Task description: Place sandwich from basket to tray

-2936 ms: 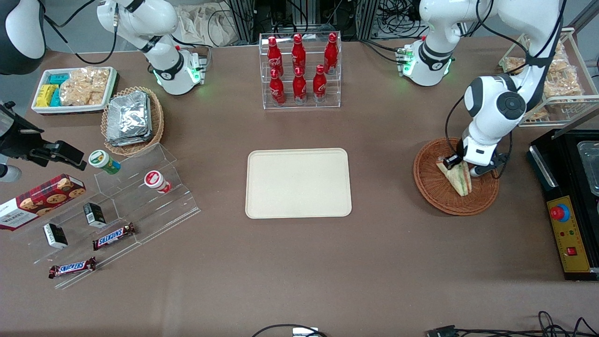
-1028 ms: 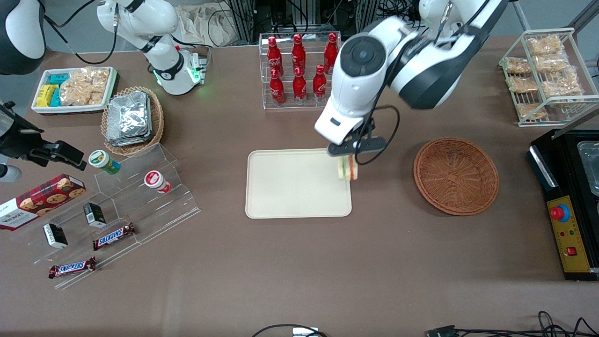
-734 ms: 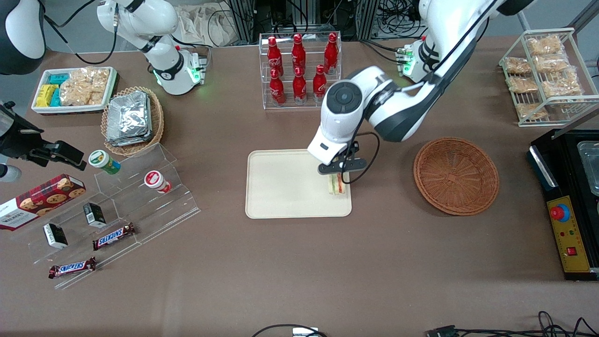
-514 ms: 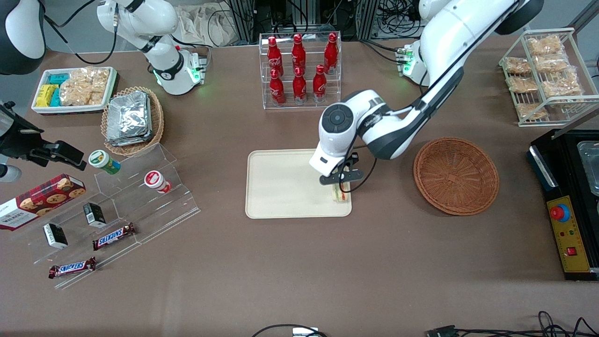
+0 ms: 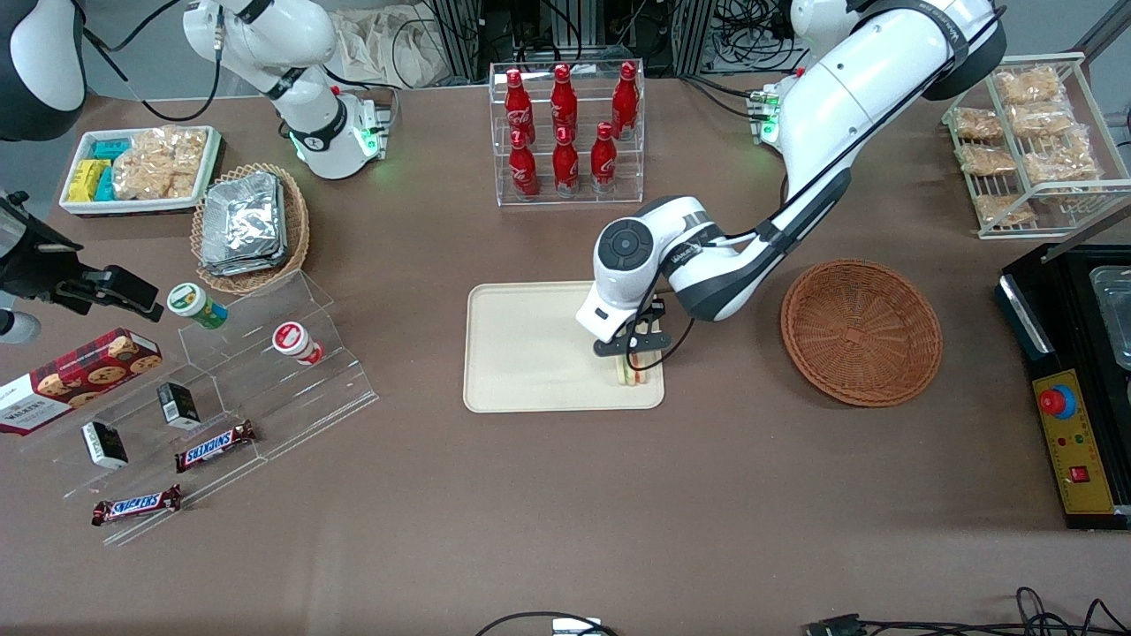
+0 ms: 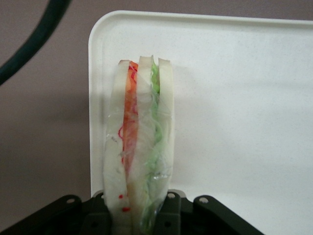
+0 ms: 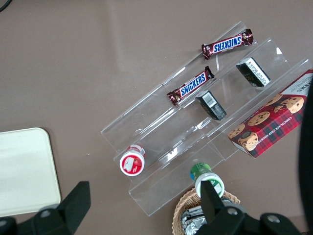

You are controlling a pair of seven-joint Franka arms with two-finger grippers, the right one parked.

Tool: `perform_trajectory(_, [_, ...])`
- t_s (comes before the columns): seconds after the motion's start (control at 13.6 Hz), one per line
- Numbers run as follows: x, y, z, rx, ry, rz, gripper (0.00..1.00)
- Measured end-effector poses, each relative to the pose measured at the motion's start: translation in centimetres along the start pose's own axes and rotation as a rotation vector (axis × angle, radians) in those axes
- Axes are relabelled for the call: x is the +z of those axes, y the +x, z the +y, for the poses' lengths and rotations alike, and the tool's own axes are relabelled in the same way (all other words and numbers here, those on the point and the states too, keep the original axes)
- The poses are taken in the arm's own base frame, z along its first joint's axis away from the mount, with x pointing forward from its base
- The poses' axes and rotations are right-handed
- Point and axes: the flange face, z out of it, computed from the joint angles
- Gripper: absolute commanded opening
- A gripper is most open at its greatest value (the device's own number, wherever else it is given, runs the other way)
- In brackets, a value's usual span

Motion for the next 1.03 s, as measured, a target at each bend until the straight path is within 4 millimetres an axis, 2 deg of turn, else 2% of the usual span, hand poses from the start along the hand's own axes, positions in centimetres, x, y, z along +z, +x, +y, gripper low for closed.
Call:
perform_trajectory(0.29, [-0.2,0.3,-0.2,-0.010,-0.002,0.003,1.00])
perform_trajectory(0.44, [-2.0,1.1,-0.4,-0.034,0.004,0.017,1.00])
perform_trajectory(0.59, [-6.5,2.2,-1.1,-0.093,0.025,0.010,1.00])
perform_trajectory(0.73, [-13.2,3.5,-2.6,-0.164,0.044,0.013,1.00])
perform_trajectory(0.88, [-19.9,4.4,-4.8,-0.219,0.066,0.032,1.00])
perform_trajectory(1.03, [-23.9,5.3,-7.8,-0.212,0.102,0.047,1.00])
